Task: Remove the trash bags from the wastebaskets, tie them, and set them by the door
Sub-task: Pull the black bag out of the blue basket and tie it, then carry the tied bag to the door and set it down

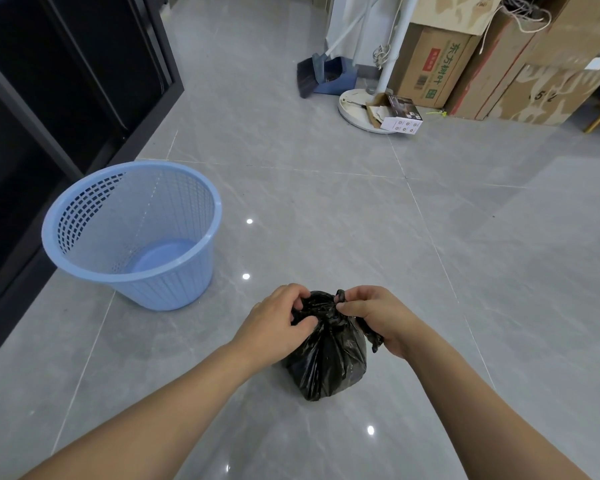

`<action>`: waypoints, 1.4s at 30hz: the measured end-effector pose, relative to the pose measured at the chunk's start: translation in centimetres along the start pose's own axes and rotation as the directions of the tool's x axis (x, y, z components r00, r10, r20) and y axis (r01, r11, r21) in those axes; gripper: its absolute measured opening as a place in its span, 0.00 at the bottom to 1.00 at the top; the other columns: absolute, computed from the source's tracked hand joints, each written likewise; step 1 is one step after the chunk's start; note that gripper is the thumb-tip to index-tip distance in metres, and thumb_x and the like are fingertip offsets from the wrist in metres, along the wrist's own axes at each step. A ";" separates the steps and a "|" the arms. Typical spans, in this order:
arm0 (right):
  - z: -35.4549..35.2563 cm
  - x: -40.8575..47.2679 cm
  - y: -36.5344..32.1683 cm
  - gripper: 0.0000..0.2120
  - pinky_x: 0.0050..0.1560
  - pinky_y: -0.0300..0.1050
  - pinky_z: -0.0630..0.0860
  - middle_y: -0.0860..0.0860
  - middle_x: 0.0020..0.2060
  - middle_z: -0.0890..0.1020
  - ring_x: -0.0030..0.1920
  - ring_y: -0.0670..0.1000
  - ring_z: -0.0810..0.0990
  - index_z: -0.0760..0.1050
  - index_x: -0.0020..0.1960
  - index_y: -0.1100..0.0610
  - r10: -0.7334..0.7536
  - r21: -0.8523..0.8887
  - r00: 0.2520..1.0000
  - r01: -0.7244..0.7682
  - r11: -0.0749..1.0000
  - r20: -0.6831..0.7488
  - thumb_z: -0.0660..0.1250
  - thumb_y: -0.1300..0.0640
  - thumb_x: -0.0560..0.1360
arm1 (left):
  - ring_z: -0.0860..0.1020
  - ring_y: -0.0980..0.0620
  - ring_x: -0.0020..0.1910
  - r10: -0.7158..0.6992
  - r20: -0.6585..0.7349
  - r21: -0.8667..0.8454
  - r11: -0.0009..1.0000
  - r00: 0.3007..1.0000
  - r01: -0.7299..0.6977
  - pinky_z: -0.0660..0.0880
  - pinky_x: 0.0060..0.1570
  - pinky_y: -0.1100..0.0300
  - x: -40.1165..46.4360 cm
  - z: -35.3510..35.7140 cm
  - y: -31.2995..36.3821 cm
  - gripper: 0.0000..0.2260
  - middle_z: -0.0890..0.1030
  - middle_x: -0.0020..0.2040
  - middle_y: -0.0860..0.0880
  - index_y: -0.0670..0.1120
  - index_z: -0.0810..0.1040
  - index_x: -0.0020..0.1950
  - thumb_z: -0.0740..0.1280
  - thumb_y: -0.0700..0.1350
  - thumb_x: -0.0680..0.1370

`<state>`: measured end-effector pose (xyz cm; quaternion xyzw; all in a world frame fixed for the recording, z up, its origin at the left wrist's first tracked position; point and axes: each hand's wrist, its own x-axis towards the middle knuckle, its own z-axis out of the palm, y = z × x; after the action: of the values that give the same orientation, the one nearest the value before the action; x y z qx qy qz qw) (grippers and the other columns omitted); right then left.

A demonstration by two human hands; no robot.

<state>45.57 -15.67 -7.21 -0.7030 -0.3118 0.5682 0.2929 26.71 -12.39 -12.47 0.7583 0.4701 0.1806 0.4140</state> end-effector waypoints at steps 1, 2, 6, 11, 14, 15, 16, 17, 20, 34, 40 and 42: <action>0.1 -0.1 -0.1 0.03 0.22 0.34 0.70 0.55 0.36 0.81 0.24 0.44 0.78 0.78 0.48 0.62 -0.005 0.001 1.000 0.005 1.000 -0.003 0.67 0.65 0.75 | 0.75 0.58 0.43 -0.001 0.011 0.011 1.000 1.000 0.001 0.74 0.48 0.59 0.1 0.1 0.0 0.11 0.74 0.48 0.59 0.55 0.74 0.57 0.66 0.54 0.75; 0.1 -0.1 -0.1 0.04 0.21 0.34 0.69 0.54 0.35 0.81 0.22 0.43 0.77 0.78 0.49 0.63 -0.008 0.001 1.000 0.008 1.000 -0.009 0.67 0.66 0.75 | 0.75 0.57 0.42 0.003 0.021 0.028 1.000 1.000 -0.004 0.74 0.48 0.58 0.3 0.2 0.0 0.08 0.75 0.46 0.58 0.54 0.76 0.53 0.66 0.53 0.75; 0.1 -0.2 -0.2 0.06 0.21 0.34 0.69 0.54 0.35 0.81 0.23 0.43 0.77 0.78 0.51 0.64 -0.023 0.037 1.000 0.023 0.999 -0.001 0.68 0.62 0.76 | 0.75 0.54 0.42 0.079 0.047 0.085 0.993 0.996 -0.082 0.72 0.44 0.59 0.5 0.6 -0.2 0.06 0.75 0.43 0.54 0.51 0.78 0.45 0.63 0.51 0.77; -0.4 0.6 0.5 0.15 0.27 0.38 0.70 0.52 0.34 0.79 0.25 0.46 0.75 0.79 0.47 0.62 -0.037 0.070 0.987 0.049 0.996 -0.157 0.62 0.51 0.79 | 0.74 0.49 0.39 0.069 -0.064 0.310 0.950 0.996 -0.046 0.70 0.38 0.54 0.4 -0.4 -0.5 0.09 0.74 0.38 0.51 0.46 0.73 0.41 0.58 0.47 0.78; -1.0 1.3 2.2 0.16 0.33 0.47 0.68 0.52 0.30 0.72 0.26 0.50 0.69 0.77 0.47 0.58 -0.094 -0.107 0.937 0.061 0.992 -0.337 0.57 0.49 0.80 | 0.72 0.47 0.38 -0.050 -0.151 0.527 0.841 0.987 0.123 0.62 0.36 0.54 0.3 -2.1 -2.1 0.09 0.72 0.35 0.51 0.46 0.69 0.37 0.58 0.47 0.76; -1.1 1.2 2.7 0.16 0.33 0.48 0.69 0.52 0.30 0.72 0.26 0.50 0.71 0.77 0.47 0.58 -0.111 -0.154 0.928 0.059 0.986 -0.356 0.56 0.49 0.81 | 0.71 0.48 0.39 -0.094 -0.146 0.559 0.814 0.985 0.160 0.61 0.37 0.55 0.2 -2.4 -2.4 0.09 0.72 0.35 0.51 0.46 0.68 0.37 0.57 0.47 0.76; -1.0 1.1 3.1 0.17 0.33 0.47 0.71 0.52 0.31 0.74 0.28 0.51 0.73 0.77 0.48 0.59 -0.143 -0.219 0.922 0.065 0.974 -0.361 0.55 0.49 0.81 | 0.71 0.48 0.39 -0.127 -0.137 0.576 0.797 0.982 0.183 0.61 0.38 0.55 0.2 -2.5 -2.5 0.09 0.72 0.36 0.51 0.47 0.68 0.37 0.56 0.46 0.76; -1.0 1.0 3.4 0.18 0.33 0.46 0.73 0.52 0.34 0.77 0.31 0.51 0.76 0.77 0.47 0.59 -0.193 -0.309 0.919 0.083 0.947 -0.344 0.56 0.48 0.80 | 0.70 0.48 0.40 -0.140 -0.139 0.576 0.794 0.980 0.194 0.62 0.39 0.55 0.1 -2.3 -2.4 0.09 0.72 0.37 0.51 0.47 0.68 0.37 0.56 0.46 0.77; -1.0 1.2 3.1 0.19 0.44 0.49 0.75 0.51 0.42 0.82 0.42 0.51 0.79 0.78 0.47 0.57 -0.267 -0.509 0.945 0.137 0.850 -0.190 0.58 0.43 0.78 | 0.70 0.49 0.42 -0.063 -0.186 0.478 0.866 0.980 0.147 0.65 0.41 0.55 0.3 -1.3 -1.3 0.08 0.71 0.40 0.50 0.46 0.68 0.39 0.56 0.46 0.77; -3.0 0.7 3.0 0.22 0.36 0.43 0.67 0.49 0.30 0.73 0.31 0.50 0.70 0.71 0.33 0.55 -0.049 -0.624 0.999 0.037 0.780 -0.002 0.64 0.38 0.74 | 0.78 0.48 0.37 -0.313 -0.172 -0.246 0.932 0.934 0.267 0.74 0.41 0.52 2.2 -1.9 -0.5 0.06 0.81 0.39 0.46 0.44 0.70 0.45 0.56 0.44 0.80; -5.4 0.0 -0.2 0.15 0.38 0.44 0.70 0.53 0.32 0.79 0.35 0.54 0.72 0.74 0.43 0.60 -0.015 -0.295 1.000 0.009 0.955 -0.017 0.63 0.49 0.78 | 0.75 0.52 0.35 -0.340 -0.123 -0.498 0.834 0.932 0.239 0.71 0.36 0.59 7.6 -1.6 5.6 0.05 0.78 0.38 0.46 0.46 0.69 0.47 0.56 0.38 0.80; -6.1 -0.8 -1.3 0.15 0.37 0.44 0.70 0.53 0.31 0.79 0.31 0.52 0.72 0.74 0.43 0.60 -0.009 -0.239 0.998 -0.005 0.971 -0.058 0.61 0.49 0.80 | 0.75 0.51 0.36 -0.315 -0.089 -0.477 0.846 0.945 0.237 0.74 0.40 0.55 9.4 -1.5 8.1 0.06 0.78 0.38 0.47 0.47 0.70 0.47 0.56 0.39 0.80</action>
<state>51.26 -15.82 -4.59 -0.7491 -0.3697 0.5057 0.2157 34.92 -5.35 -6.24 0.5454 0.5505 0.2866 0.5633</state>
